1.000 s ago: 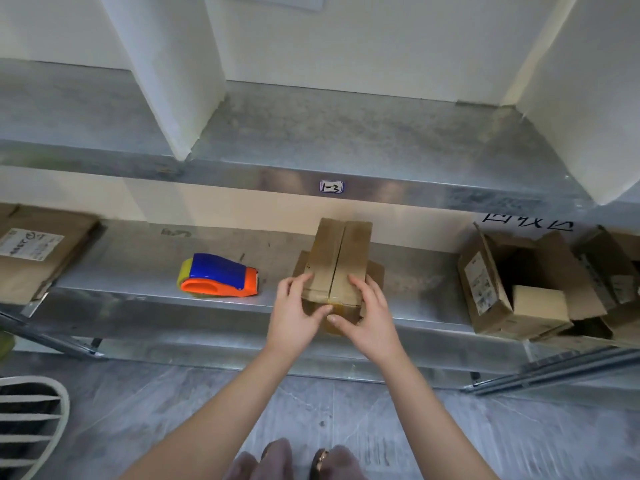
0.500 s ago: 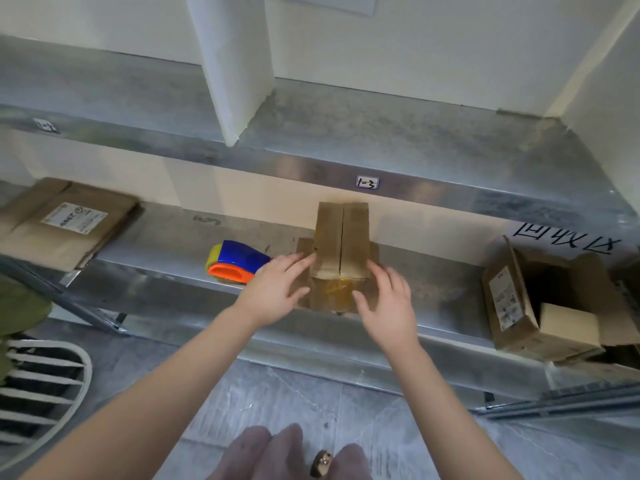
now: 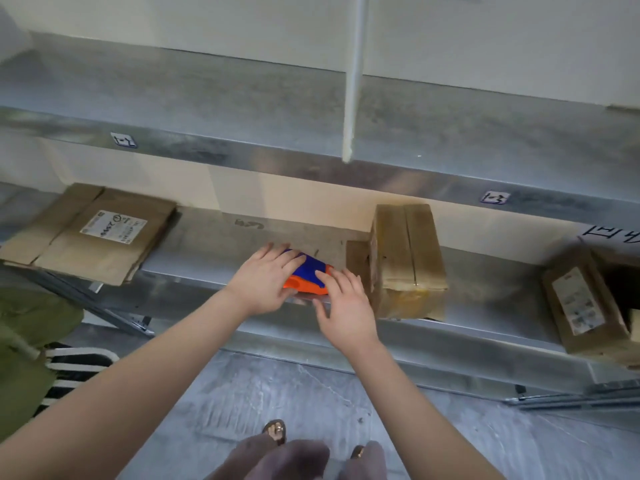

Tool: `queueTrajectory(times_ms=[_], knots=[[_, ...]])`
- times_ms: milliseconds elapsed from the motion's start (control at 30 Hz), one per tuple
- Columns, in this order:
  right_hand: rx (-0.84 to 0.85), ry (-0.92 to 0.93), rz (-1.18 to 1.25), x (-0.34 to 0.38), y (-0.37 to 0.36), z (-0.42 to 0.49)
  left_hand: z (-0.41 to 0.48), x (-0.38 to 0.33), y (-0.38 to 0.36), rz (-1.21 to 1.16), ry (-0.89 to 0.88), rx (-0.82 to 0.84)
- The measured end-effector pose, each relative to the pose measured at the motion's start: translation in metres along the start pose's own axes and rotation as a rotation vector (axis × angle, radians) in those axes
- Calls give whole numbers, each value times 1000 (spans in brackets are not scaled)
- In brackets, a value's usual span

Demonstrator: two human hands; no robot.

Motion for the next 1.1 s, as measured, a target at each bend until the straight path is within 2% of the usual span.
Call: queueTrajectory(times_ms=[267, 367, 533, 633, 867, 1100], knots=[[118, -334, -29, -29, -42, 11, 17, 30, -28, -81, -89, 110], [146, -396, -24, -37, -50, 14, 35, 32, -34, -134, -77, 146], [155, -445, 31, -43, -61, 13, 60, 29, -41, -227, -45, 325], [130, -467, 63, -46, -60, 9, 64, 33, -44, -293, -65, 366], [82, -459, 125, -50, -57, 9, 64, 36, -41, -396, -64, 387], [124, -455, 97, -51, -58, 16, 57, 38, -39, -480, -68, 340]])
Point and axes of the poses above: each hand's wrist, its own z-axis towards the middle knuckle, its own y-axis out of the back of the hand, x = y × z, the point moved 2 cm from there along z, towards the middle knuckle, and after that the axes turned 1 degree about z, right-handed, at the moved point
